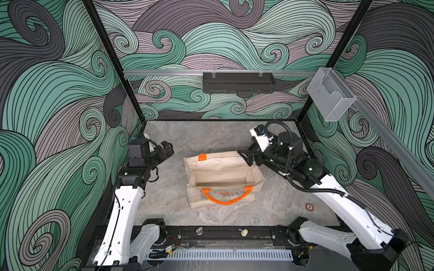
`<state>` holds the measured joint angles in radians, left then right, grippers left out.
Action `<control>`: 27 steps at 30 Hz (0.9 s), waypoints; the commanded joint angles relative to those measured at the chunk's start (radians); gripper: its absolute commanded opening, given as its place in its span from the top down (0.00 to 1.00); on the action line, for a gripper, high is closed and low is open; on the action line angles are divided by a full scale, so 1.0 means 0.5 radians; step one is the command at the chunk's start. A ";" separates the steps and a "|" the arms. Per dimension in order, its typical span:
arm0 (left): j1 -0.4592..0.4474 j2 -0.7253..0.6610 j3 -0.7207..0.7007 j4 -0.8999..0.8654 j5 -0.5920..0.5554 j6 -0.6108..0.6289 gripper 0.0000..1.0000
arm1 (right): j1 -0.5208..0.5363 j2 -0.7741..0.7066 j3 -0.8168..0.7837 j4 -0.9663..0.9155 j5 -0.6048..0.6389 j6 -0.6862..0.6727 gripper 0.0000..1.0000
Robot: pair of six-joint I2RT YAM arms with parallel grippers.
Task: Put away the canvas bag
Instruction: Move the canvas bag to the center of the board.
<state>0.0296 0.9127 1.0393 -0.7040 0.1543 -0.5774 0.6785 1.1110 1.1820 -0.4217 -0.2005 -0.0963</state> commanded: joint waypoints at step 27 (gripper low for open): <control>-0.027 0.073 -0.167 0.269 0.882 -0.047 0.14 | 1.042 1.132 0.614 -0.361 0.304 -0.343 0.95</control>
<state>0.0277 0.9401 0.9768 -0.6750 0.5209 -0.6067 1.2015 1.6791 1.4948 -0.6346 -0.0822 -0.2302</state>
